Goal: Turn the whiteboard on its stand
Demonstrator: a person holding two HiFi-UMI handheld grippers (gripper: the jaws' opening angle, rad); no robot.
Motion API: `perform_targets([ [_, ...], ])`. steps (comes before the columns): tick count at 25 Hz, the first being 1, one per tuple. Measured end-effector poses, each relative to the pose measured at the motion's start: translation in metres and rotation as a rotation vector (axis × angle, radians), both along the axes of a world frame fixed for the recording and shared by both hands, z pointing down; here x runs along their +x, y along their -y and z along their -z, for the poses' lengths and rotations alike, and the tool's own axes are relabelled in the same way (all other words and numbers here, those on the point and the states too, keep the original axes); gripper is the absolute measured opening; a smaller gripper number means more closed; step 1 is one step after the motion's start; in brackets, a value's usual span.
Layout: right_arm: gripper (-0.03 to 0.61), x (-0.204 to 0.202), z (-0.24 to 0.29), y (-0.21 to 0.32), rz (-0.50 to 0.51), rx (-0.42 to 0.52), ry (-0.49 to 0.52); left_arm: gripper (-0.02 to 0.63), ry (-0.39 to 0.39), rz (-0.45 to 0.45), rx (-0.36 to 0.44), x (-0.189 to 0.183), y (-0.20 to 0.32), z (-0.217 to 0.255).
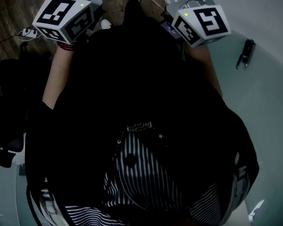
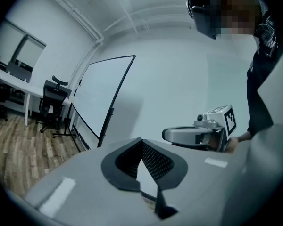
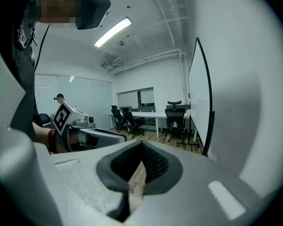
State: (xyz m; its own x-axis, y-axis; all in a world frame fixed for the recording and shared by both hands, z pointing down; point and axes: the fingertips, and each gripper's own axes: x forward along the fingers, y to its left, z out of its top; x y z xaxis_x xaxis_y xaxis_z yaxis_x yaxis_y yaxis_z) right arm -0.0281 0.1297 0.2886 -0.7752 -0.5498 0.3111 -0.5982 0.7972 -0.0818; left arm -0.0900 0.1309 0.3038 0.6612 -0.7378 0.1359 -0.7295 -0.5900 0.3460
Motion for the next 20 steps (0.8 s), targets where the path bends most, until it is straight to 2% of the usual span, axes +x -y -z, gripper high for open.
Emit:
perform_targets([
  [6,0.000,0.030,-0.011,0.066,-0.002,-0.030,0.060,0.000,0.050,0.030,0.003,0.020,0.051,-0.010],
  [13,0.000,0.035,-0.002,0.144,0.062,-0.061,0.083,0.000,0.036,0.057,-0.003,0.028,0.123,0.006],
  [20,0.000,0.078,-0.003,0.210,0.087,-0.080,0.121,0.000,0.059,0.055,-0.019,0.073,0.184,0.008],
])
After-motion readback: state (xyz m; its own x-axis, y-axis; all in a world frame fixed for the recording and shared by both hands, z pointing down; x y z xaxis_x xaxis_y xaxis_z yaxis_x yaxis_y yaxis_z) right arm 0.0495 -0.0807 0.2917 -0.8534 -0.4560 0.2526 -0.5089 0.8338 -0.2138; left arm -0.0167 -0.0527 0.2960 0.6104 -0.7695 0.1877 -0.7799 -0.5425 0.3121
